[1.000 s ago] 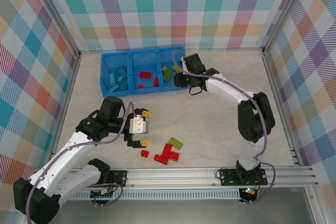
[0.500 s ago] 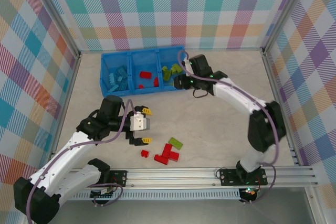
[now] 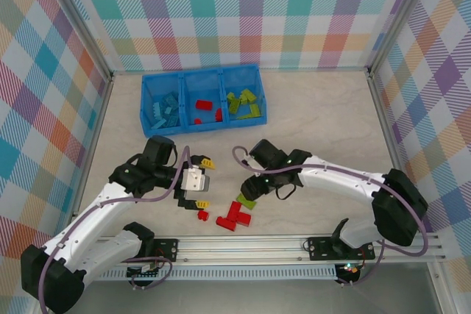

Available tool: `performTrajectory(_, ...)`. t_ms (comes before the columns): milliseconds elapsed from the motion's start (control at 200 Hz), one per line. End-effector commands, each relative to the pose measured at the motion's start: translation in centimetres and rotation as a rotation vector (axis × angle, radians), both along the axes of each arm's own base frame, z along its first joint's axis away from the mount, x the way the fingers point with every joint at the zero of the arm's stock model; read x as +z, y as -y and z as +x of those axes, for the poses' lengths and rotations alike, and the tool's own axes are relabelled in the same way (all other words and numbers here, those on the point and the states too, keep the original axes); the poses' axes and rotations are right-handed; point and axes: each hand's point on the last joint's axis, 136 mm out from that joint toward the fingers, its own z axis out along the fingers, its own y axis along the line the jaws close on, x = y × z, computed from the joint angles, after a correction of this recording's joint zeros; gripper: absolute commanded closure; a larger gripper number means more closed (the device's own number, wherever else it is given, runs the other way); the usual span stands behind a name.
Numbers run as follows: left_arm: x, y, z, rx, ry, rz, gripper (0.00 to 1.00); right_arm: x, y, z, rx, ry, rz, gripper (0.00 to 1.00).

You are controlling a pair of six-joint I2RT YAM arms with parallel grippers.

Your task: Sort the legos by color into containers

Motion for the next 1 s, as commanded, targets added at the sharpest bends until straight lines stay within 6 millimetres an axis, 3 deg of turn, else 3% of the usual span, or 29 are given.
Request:
performTrajectory(0,-0.3,-0.1,-0.9,-0.062,-0.017,0.004,0.00,-1.5,0.1,-1.4,0.057,-0.053,-0.052,0.35)
performTrajectory(205,-1.0,-0.5,-1.0,-0.069,-0.031,0.040,0.00,-3.7,-0.9,-2.0,0.092,-0.092,-0.083,0.36)
performTrajectory(605,-1.4,-0.4,-1.0,-0.079,-0.044,0.049,0.00,-5.8,-2.1,-2.1,0.120,-0.102,-0.117,0.36)
performTrajectory(860,-1.3,-0.4,-1.1,-0.084,-0.045,0.043,0.00,-7.2,-0.4,-0.5,0.067,-0.013,-0.234,0.57)
performTrajectory(1000,-1.3,-0.3,-1.2,-0.088,-0.043,0.041,0.00,-6.1,0.1,0.3,0.033,0.054,-0.220,0.67)
